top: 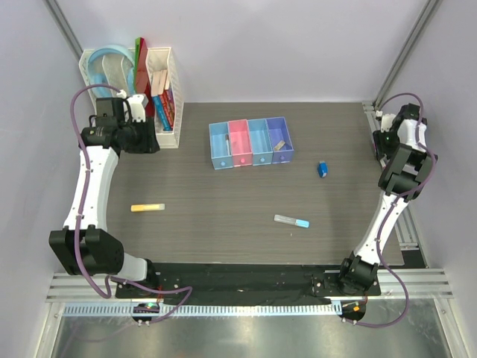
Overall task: Sort the stationery into containers
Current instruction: Pick up the pen from the corner of the board.
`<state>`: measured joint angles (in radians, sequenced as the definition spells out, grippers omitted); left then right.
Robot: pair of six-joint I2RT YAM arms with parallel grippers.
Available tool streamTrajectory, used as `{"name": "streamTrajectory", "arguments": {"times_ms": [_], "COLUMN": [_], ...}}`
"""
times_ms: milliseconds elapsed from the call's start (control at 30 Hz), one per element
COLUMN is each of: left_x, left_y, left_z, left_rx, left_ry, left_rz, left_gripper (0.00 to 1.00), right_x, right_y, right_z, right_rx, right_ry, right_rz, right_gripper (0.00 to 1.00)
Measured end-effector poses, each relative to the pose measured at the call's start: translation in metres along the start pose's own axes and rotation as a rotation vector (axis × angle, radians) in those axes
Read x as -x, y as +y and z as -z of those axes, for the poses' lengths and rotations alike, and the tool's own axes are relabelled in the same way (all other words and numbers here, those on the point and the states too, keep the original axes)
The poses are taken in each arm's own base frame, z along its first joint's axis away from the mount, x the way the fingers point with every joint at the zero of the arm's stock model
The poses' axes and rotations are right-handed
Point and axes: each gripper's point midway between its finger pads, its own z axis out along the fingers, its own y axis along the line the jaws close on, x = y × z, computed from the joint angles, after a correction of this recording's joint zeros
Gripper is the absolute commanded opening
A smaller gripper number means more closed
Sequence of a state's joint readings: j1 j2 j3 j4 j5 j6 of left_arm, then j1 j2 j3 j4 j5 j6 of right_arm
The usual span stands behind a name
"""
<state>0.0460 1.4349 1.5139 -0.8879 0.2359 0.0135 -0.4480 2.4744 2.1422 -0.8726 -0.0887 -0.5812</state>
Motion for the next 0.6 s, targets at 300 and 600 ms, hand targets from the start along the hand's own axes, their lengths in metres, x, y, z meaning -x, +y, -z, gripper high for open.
{"name": "streamTrajectory", "arguments": {"times_ms": [300,600], "left_x": [0.0004,0.0010], "left_y": [0.0010,0.0009], "left_z": [0.0000,0.0015], "left_rx": [0.001,0.001], "left_ry": [-0.002,-0.006], "left_rz": [-0.019,-0.024], "left_gripper": [0.50,0.51], "right_x": [0.0002,-0.0003], "right_y": [0.0072,0.0090], "right_z": [-0.0008,-0.0013], "right_rx": [-0.002,-0.001], "right_ry": [0.005,0.006], "right_rz": [0.009,0.008], "right_gripper": [0.33,0.29]}}
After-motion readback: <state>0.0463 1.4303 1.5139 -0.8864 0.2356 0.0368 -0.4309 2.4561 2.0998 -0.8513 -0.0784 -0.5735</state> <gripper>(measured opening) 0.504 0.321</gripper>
